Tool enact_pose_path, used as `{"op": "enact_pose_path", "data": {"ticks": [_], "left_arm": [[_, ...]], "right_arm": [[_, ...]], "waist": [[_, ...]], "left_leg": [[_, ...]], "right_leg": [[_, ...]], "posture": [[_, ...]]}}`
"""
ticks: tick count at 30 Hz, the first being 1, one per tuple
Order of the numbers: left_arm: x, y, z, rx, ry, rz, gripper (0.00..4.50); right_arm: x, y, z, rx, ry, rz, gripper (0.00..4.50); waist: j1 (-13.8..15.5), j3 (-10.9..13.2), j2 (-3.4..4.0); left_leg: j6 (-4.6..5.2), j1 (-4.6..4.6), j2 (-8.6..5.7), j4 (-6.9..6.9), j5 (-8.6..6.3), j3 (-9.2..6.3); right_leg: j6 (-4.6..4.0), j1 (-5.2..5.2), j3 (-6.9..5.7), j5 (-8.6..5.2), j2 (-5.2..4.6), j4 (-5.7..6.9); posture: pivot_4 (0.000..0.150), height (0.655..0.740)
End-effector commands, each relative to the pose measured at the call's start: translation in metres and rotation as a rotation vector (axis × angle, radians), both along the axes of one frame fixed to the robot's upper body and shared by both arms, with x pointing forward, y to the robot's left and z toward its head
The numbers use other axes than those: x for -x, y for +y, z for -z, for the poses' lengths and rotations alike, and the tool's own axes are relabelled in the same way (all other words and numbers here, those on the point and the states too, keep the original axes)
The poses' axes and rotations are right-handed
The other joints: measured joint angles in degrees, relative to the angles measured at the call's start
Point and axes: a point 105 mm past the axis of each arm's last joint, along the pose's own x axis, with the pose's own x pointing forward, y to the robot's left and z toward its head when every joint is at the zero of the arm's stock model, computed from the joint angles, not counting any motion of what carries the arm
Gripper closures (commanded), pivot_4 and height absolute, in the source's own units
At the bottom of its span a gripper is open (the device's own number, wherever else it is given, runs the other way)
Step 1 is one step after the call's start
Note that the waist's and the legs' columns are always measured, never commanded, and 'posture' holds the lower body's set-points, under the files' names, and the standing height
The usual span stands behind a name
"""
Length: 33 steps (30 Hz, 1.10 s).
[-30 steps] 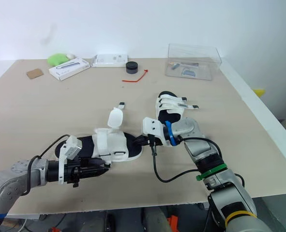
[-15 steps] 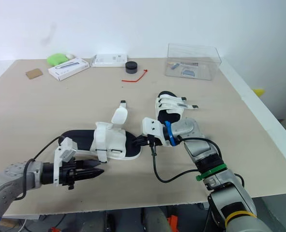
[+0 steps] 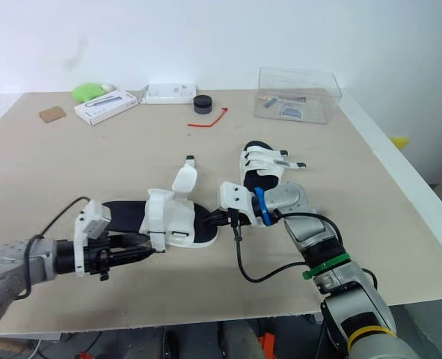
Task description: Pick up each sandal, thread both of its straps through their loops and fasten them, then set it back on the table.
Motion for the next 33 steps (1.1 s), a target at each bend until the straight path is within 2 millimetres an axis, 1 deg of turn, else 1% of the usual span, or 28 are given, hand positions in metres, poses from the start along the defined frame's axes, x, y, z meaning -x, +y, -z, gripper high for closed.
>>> {"op": "enact_pose_path", "data": {"ticks": [1,4,5,6,8,9,13,17,24,29,30,31,32,33], "left_arm": [[0.0,-0.012,0.0,0.011,-0.014,0.059,2.45],[0.002,-0.015,0.001,0.013,0.007,0.084,2.45],[0.003,-0.015,0.002,0.011,0.012,0.092,2.98],[0.005,-0.015,0.002,0.014,0.023,0.1,3.26],[0.014,-0.013,0.005,0.009,0.051,0.125,4.2],[0.017,-0.012,0.006,0.006,0.061,0.135,4.43],[0.038,-0.008,0.011,-0.005,0.122,0.181,4.43],[0.056,-0.01,0.016,-0.024,0.155,0.221,4.43],[0.059,-0.015,0.018,-0.024,0.143,0.22,4.43],[0.053,-0.012,0.019,-0.067,0.089,0.189,4.43],[0.052,-0.009,0.017,-0.094,0.05,0.199,4.18],[0.052,-0.007,0.016,-0.125,0.009,0.212,3.79],[0.053,-0.002,0.015,-0.171,-0.03,0.237,3.51],[0.054,0.003,0.015,-0.22,-0.067,0.264,3.03]], "right_arm": [[0.0,-0.005,0.011,0.055,0.024,0.01,4.5],[0.001,-0.007,0.011,0.056,0.023,0.015,4.5],[0.001,-0.007,0.011,0.056,0.023,0.016,4.5],[0.001,-0.007,0.012,0.057,0.023,0.017,4.5],[0.002,-0.008,0.012,0.056,0.024,0.019,4.5],[0.002,-0.008,0.012,0.056,0.024,0.02,4.5],[0.003,-0.011,0.013,0.06,0.025,0.025,4.5],[0.004,-0.011,0.014,0.063,0.028,0.024,4.5],[0.003,-0.008,0.014,0.06,0.026,0.018,4.5],[0.002,-0.008,0.014,0.063,0.023,0.014,4.5],[0.002,-0.007,0.014,0.063,0.022,0.012,4.5],[0.002,-0.007,0.014,0.064,0.021,0.01,4.5],[0.002,-0.007,0.014,0.064,0.02,0.009,4.5],[0.001,-0.007,0.014,0.065,0.019,0.008,4.5]], "waist": [[0.04,0.0,0.0],[0.04,0.0,0.0],[0.03,0.0,0.0],[0.0,0.0,0.0],[0.0,0.0,0.0],[-0.03,0.0,0.01],[0.01,0.01,0.01],[0.03,0.02,0.04],[0.05,0.02,0.05],[0.05,0.02,0.05],[0.05,0.02,0.05],[0.05,0.02,0.05],[0.05,0.02,0.05],[0.05,0.03,0.05]], "left_leg": [[0.0,0.0,0.0,0.0,0.0,-0.02],[0.0,0.0,0.01,0.0,0.0,-0.04],[0.0,0.0,0.01,0.0,0.0,-0.05],[0.0,0.0,0.01,0.0,0.0,-0.05],[0.0,-0.01,0.01,0.0,0.0,-0.03],[0.0,-0.01,0.01,0.0,0.0,-0.03],[0.02,-0.03,0.01,-0.03,-0.03,-0.05],[0.01,-0.04,0.0,-0.02,-0.03,-0.06],[0.02,-0.02,-0.01,-0.02,-0.03,-0.04],[0.02,-0.02,-0.01,-0.02,-0.03,-0.05],[0.02,-0.02,-0.01,-0.02,-0.03,-0.05],[0.02,-0.02,-0.01,-0.02,-0.03,-0.05],[0.02,-0.02,-0.01,-0.02,-0.03,-0.05],[0.02,-0.01,-0.01,-0.02,-0.03,-0.05]], "right_leg": [[-0.02,0.0,0.0,0.0,0.01,0.0],[-0.03,0.0,0.0,0.0,0.04,0.01],[-0.03,0.0,0.0,0.0,0.04,0.01],[-0.02,0.0,0.0,0.0,0.04,0.01],[-0.01,0.0,0.0,0.0,0.04,0.0],[-0.01,0.0,-0.01,0.0,0.03,0.0],[0.01,-0.05,0.0,-0.07,0.0,0.0],[-0.16,-0.03,-0.01,-0.19,-0.03,0.0],[-0.16,-0.02,-0.01,-0.2,-0.03,0.0],[-0.16,-0.02,-0.01,-0.19,-0.03,0.0],[-0.16,-0.02,-0.01,-0.19,-0.03,0.0],[-0.16,-0.02,-0.01,-0.19,-0.03,0.0],[-0.16,-0.02,-0.01,-0.19,-0.03,0.0],[-0.17,-0.02,-0.01,-0.19,-0.02,0.0]], "posture": [[0.15,0.74],[0.15,0.74],[0.15,0.74],[0.15,0.74],[0.15,0.74],[0.15,0.74],[0.15,0.74],[0.15,0.74],[0.15,0.74],[0.15,0.74],[0.15,0.74],[0.15,0.74],[0.15,0.74],[0.15,0.74]]}}
